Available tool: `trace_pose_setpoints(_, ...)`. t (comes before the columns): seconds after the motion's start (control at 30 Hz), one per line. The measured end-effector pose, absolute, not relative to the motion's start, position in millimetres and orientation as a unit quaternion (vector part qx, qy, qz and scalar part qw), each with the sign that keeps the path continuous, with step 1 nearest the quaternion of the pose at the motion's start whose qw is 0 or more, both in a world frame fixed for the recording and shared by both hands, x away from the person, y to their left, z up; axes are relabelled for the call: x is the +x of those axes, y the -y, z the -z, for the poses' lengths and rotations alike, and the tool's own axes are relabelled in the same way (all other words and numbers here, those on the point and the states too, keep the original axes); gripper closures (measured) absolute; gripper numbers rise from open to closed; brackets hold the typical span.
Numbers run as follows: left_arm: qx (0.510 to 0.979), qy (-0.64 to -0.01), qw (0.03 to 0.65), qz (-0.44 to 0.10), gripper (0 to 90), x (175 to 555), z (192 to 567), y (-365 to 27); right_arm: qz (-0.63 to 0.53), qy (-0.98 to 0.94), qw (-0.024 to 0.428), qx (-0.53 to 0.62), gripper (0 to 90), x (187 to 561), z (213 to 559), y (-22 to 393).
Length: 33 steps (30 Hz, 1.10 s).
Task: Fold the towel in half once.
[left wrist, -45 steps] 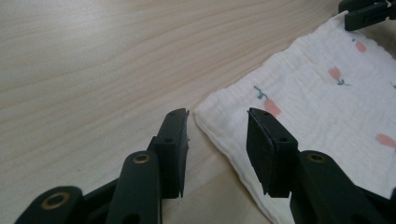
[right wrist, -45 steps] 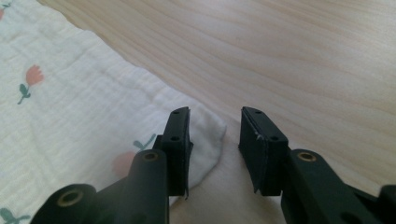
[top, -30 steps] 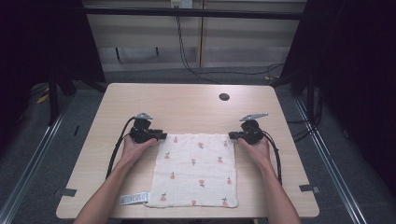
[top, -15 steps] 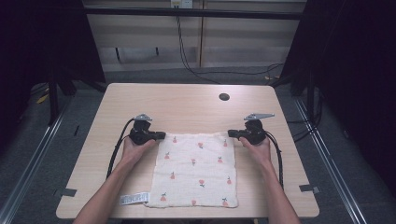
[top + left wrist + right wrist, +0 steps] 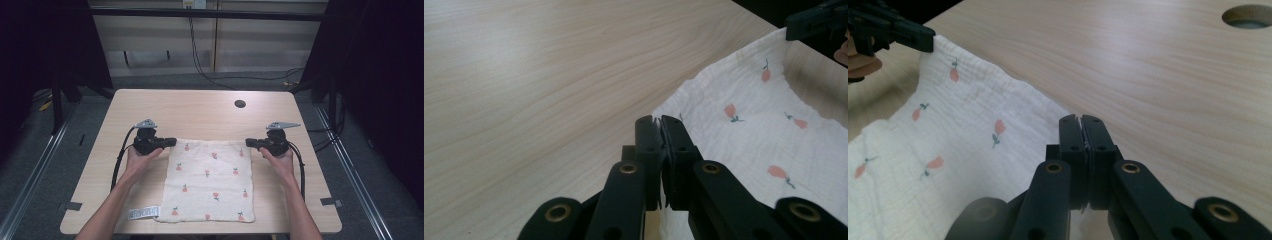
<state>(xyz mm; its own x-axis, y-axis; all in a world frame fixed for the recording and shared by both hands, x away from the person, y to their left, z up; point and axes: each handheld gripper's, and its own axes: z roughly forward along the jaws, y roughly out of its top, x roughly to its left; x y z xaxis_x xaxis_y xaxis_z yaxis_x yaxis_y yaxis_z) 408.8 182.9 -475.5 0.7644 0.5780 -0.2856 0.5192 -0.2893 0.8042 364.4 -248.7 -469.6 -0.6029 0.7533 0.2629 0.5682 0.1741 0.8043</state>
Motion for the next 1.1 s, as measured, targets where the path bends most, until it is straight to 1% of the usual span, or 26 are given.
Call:
trace_pose_setpoints(0.17,0.802,-0.333,0.495,-0.036,87.4,400,466,-184,-0.480,-0.758,0.102,0.429,89.0,361,460,251)
trace_pose_setpoints(0.3,0.788,-0.342,0.510,-0.039,87.5,397,462,-187,-0.483,-0.759,0.097,0.425,89.0,356,457,251)
trace_pose_setpoints(0.33,0.788,-0.342,0.511,-0.042,87.5,396,461,-186,-0.492,-0.755,0.086,0.426,88.9,354,455,252)
trace_pose_setpoints(0.53,0.792,-0.328,0.514,-0.040,87.6,389,454,-187,-0.490,-0.760,0.096,0.416,88.9,343,440,252)
trace_pose_setpoints(0.63,0.798,-0.320,0.510,-0.036,87.6,383,452,-188,-0.499,-0.757,0.091,0.411,89.0,339,434,251)
trace_pose_setpoints(0.67,0.801,-0.316,0.506,-0.042,87.6,380,451,-188,-0.502,-0.756,0.090,0.409,89.0,337,433,250)
trace_pose_setpoints(0.73,0.798,-0.318,0.510,-0.038,87.6,378,449,-191,-0.503,-0.760,0.090,0.402,89.0,332,429,249)
trace_pose_setpoints(0.87,0.806,-0.316,0.499,-0.039,87.7,373,445,-192,-0.496,-0.765,0.088,0.401,89.0,327,427,249)
trace_pose_setpoints(0.97,0.799,-0.313,0.512,-0.034,87.6,368,440,-195,-0.493,-0.767,0.089,0.401,88.9,323,426,247)
trace_pose_setpoints(1.1,0.805,-0.303,0.508,-0.036,87.6,361,437,-194,-0.489,-0.775,0.085,0.391,88.9,315,424,243)
